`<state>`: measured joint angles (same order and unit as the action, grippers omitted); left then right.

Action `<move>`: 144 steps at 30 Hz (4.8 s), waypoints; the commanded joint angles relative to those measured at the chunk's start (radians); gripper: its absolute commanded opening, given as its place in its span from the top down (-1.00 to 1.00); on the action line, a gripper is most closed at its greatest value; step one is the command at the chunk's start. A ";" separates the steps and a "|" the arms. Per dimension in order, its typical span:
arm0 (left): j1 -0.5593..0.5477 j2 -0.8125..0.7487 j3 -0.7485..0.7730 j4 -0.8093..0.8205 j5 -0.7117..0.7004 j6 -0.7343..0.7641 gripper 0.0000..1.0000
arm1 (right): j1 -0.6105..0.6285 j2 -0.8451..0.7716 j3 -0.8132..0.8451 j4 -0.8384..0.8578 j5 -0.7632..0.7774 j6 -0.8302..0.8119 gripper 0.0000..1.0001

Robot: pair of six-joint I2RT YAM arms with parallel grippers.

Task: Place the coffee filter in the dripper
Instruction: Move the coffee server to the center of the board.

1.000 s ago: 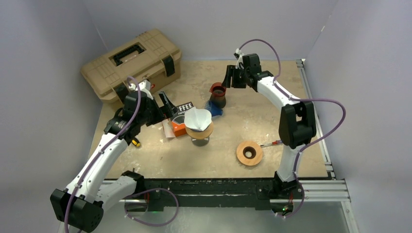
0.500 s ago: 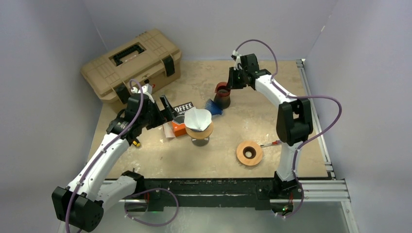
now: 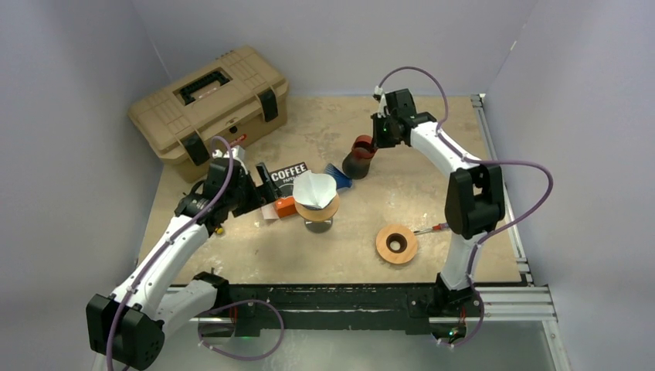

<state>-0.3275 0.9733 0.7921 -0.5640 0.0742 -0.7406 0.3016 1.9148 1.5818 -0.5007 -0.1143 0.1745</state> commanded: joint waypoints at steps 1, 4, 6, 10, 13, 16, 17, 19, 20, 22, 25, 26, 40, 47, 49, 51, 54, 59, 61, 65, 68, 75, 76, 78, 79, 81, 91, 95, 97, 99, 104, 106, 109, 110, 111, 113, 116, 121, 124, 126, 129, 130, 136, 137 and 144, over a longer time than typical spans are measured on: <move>0.005 -0.011 -0.033 0.039 -0.002 -0.006 -0.92 | 0.002 -0.090 -0.036 -0.051 0.058 -0.013 1.00; 0.005 -0.019 -0.066 0.055 0.011 -0.024 -0.88 | 0.002 -0.137 -0.077 -0.033 0.095 -0.007 1.00; 0.005 -0.026 -0.105 0.107 0.052 -0.041 -0.88 | 0.002 -0.162 -0.100 -0.040 0.103 0.001 1.00; 0.004 -0.027 -0.181 0.205 0.124 -0.095 -0.88 | 0.002 -0.212 -0.145 -0.064 0.164 0.010 1.00; 0.004 -0.025 -0.228 0.257 0.149 -0.132 -0.88 | 0.002 -0.257 -0.186 -0.076 0.222 0.012 1.00; 0.002 -0.020 -0.277 0.328 0.193 -0.175 -0.85 | 0.002 -0.297 -0.222 -0.097 0.242 0.021 1.00; 0.001 -0.018 -0.296 0.353 0.203 -0.194 -0.84 | 0.002 -0.309 -0.235 -0.103 0.241 0.029 1.00; -0.006 -0.018 -0.335 0.395 0.213 -0.223 -0.80 | 0.002 -0.336 -0.262 -0.106 0.232 0.052 0.99; -0.010 -0.020 -0.349 0.411 0.214 -0.238 -0.77 | 0.002 -0.350 -0.272 -0.104 0.228 0.064 0.96; -0.023 -0.029 -0.375 0.448 0.209 -0.269 -0.73 | 0.002 -0.369 -0.274 -0.122 0.217 0.071 0.93; -0.059 -0.050 -0.395 0.493 0.177 -0.290 -0.69 | 0.002 -0.383 -0.275 -0.153 0.238 0.075 0.88; -0.072 -0.057 -0.399 0.505 0.161 -0.289 -0.69 | 0.002 -0.386 -0.280 -0.155 0.247 0.076 0.86; -0.120 -0.225 -0.333 0.279 -0.061 -0.026 -0.65 | 0.002 -0.400 -0.270 -0.161 0.234 0.077 0.00; -0.120 -0.317 -0.375 0.361 -0.041 0.080 -0.67 | 0.002 -0.433 -0.256 -0.138 0.195 0.071 -0.07; -0.122 -0.309 -0.390 0.393 -0.018 0.097 -0.67 | 0.002 -0.450 -0.264 -0.120 0.174 0.071 -0.08; -0.123 -0.289 -0.395 0.427 0.031 0.117 -0.68 | 0.002 -0.470 -0.282 -0.093 0.154 0.079 -0.10; -0.143 -0.267 -0.390 0.446 0.079 0.160 -0.66 | 0.002 -0.491 -0.296 -0.075 0.141 0.087 -0.11; -0.227 -0.329 -0.427 0.488 0.039 0.207 -0.57 | 0.002 -0.500 -0.291 -0.068 0.118 0.085 -0.13; -0.247 -0.379 -0.463 0.516 0.038 0.208 -0.52 | 0.002 -0.504 -0.291 -0.062 0.099 0.083 -0.15; -0.270 -0.435 -0.513 0.582 0.008 0.215 -0.45 | 0.002 -0.512 -0.304 -0.038 0.044 0.083 -0.19; -0.282 -0.416 -0.529 0.600 -0.013 0.227 -0.35 | 0.002 -0.509 -0.310 -0.030 0.021 0.082 -0.23; -0.389 -0.384 -0.593 0.709 -0.050 0.275 -0.20 | 0.002 -0.501 -0.311 -0.029 0.015 0.077 -0.25; -0.408 -0.389 -0.603 0.721 -0.066 0.282 -0.19 | 0.002 -0.502 -0.312 -0.029 0.015 0.078 -0.25; -0.443 -0.400 -0.624 0.751 -0.094 0.292 -0.17 | 0.002 -0.501 -0.314 -0.028 0.016 0.077 -0.25; -0.459 -0.400 -0.633 0.770 -0.112 0.297 -0.15 | 0.002 -0.500 -0.315 -0.026 0.016 0.077 -0.26; -0.489 -0.393 -0.661 0.821 -0.141 0.304 -0.09 | 0.002 -0.499 -0.319 -0.022 0.015 0.078 -0.26; -0.620 -0.233 -0.766 1.119 -0.301 0.395 0.03 | 0.002 -0.484 -0.300 -0.022 0.010 0.070 -0.26; -0.635 -0.136 -0.790 1.259 -0.322 0.440 -0.07 | 0.002 -0.479 -0.295 -0.025 0.001 0.066 -0.26; -0.637 -0.083 -0.804 1.317 -0.329 0.459 -0.11 | 0.002 -0.479 -0.293 -0.025 0.002 0.065 -0.27; -0.639 -0.042 -0.831 1.380 -0.336 0.474 -0.17 | 0.002 -0.481 -0.293 -0.024 0.002 0.065 -0.26; -0.642 0.062 -0.839 1.497 -0.315 0.492 -0.32 | 0.002 -0.480 -0.292 -0.024 0.001 0.065 -0.26; -0.644 0.100 -0.835 1.527 -0.316 0.496 -0.35 | 0.002 -0.479 -0.292 -0.024 0.000 0.065 -0.26; -0.645 0.158 -0.831 1.583 -0.317 0.509 -0.37 | 0.002 -0.482 -0.293 -0.023 -0.002 0.065 -0.26; -0.646 0.179 -0.827 1.602 -0.317 0.514 -0.37 | 0.002 -0.483 -0.293 -0.022 -0.001 0.065 -0.26; -0.646 0.200 -0.824 1.618 -0.317 0.521 -0.38 | 0.002 -0.483 -0.293 -0.024 0.001 0.065 -0.26; -0.647 0.243 -0.815 1.649 -0.318 0.533 -0.39 | 0.002 -0.485 -0.292 -0.024 0.003 0.065 -0.26; -0.650 0.311 -0.805 1.709 -0.321 0.552 -0.39 | 0.002 -0.487 -0.290 -0.024 0.006 0.063 -0.27; -0.652 0.390 -0.800 1.770 -0.357 0.567 -0.42 | 0.002 -0.487 -0.292 -0.019 0.001 0.062 -0.27; -0.651 0.430 -0.764 1.796 -0.355 0.570 -0.42 | 0.002 -0.487 -0.292 -0.020 -0.006 0.062 -0.27; -0.651 0.459 -0.751 1.814 -0.353 0.570 -0.42 | 0.002 -0.489 -0.293 -0.017 -0.010 0.064 -0.27; -0.652 0.508 -0.732 1.853 -0.343 0.574 -0.42 | 0.002 -0.494 -0.289 -0.016 -0.018 0.066 -0.27; -0.654 0.526 -0.724 1.866 -0.339 0.576 -0.42 | 0.002 -0.495 -0.288 -0.016 -0.021 0.068 -0.27; -0.653 0.652 -0.687 1.979 -0.339 0.557 -0.42 | 0.002 -0.508 -0.294 -0.003 -0.050 0.077 -0.27; -0.653 0.672 -0.683 2.001 -0.341 0.553 -0.42 | 0.002 -0.508 -0.296 -0.002 -0.054 0.078 -0.27; -0.654 0.800 -0.654 2.119 -0.369 0.545 -0.39 | 0.002 -0.511 -0.293 -0.007 -0.059 0.077 -0.27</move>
<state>-0.9760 1.7199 0.1066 1.4021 -0.2752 -0.1818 0.3019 1.4349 1.2675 -0.5354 -0.1532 0.2508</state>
